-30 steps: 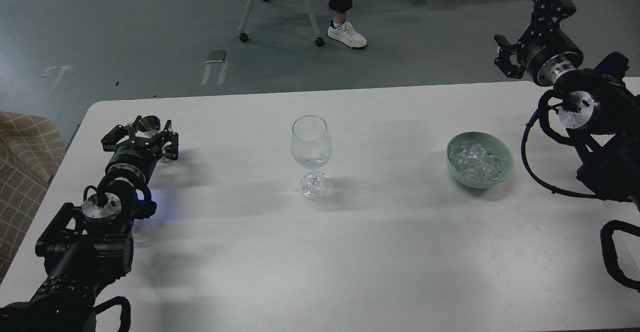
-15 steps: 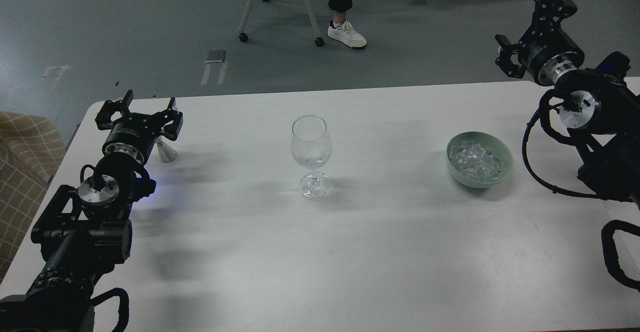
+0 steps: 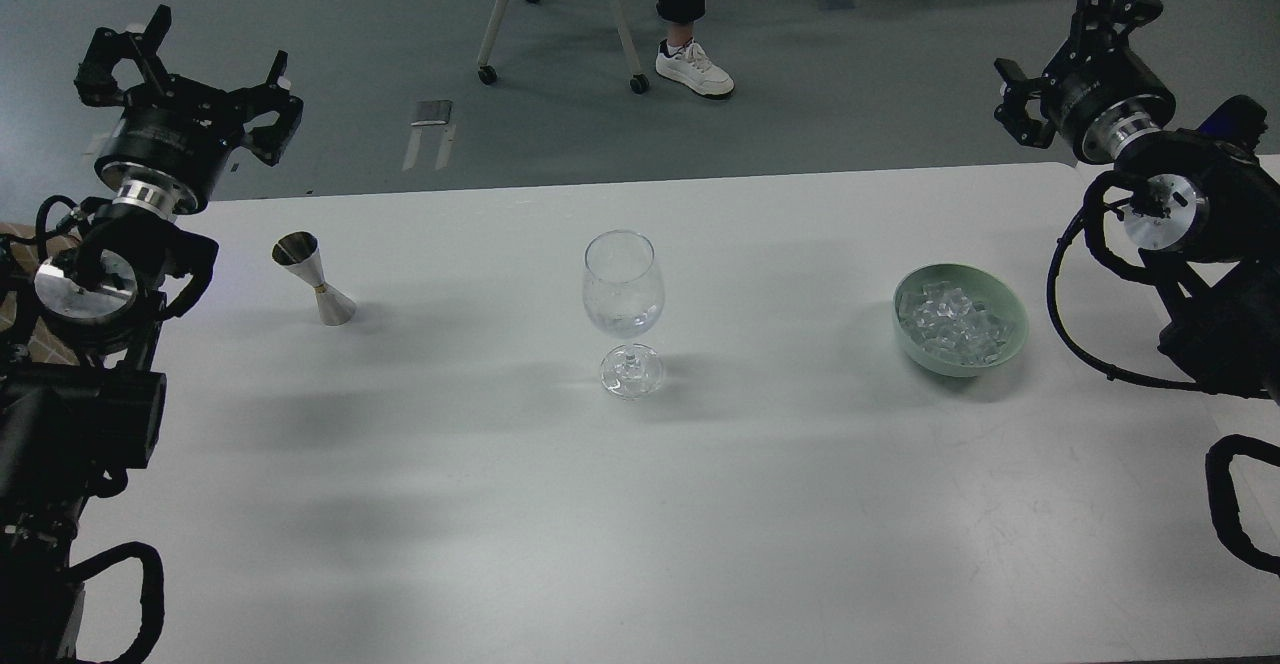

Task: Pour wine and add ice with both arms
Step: 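Raise the left gripper away from the jigger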

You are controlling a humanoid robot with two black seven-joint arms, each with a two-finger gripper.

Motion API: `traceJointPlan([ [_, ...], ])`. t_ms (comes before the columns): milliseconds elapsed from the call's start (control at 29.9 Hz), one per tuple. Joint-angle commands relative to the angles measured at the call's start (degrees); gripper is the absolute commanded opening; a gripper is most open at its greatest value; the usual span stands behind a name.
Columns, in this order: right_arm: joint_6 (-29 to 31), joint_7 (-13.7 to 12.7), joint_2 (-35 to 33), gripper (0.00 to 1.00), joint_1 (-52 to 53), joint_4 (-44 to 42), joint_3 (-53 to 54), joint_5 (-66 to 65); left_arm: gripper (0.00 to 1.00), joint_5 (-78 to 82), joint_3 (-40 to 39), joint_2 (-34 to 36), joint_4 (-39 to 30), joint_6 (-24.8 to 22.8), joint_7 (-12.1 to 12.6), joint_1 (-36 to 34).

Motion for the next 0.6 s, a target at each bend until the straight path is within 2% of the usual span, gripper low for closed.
traceJointPlan([
  [0,0.2,0.0,-0.2,1.00,0.3,1.7,-0.3,-0.4,0.98,2.8,5.8,1.0,1.4,0.9,-0.7,-4.6],
  [100,0.2,0.1,-0.5,1.00,0.6,2.5,-0.5,-0.9,0.98,4.1,8.5,0.6,5.6,0.7,-0.6,-7.9],
  [167,0.2,0.6,-2.2,1.00,0.5,4.0,-1.6,-1.8,0.98,7.2,13.3,0.3,8.9,0.2,-0.7,-10.6],
  [334,0.2,1.1,-7.1,1.00,0.8,7.8,-6.0,-9.6,0.98,12.4,17.9,0.3,8.9,0.3,-0.8,-11.0],
  [568,-0.6,1.3,-12.5,1.00,1.7,11.5,-12.1,-25.0,0.97,11.7,16.8,0.4,8.8,5.3,-1.4,-11.3],
])
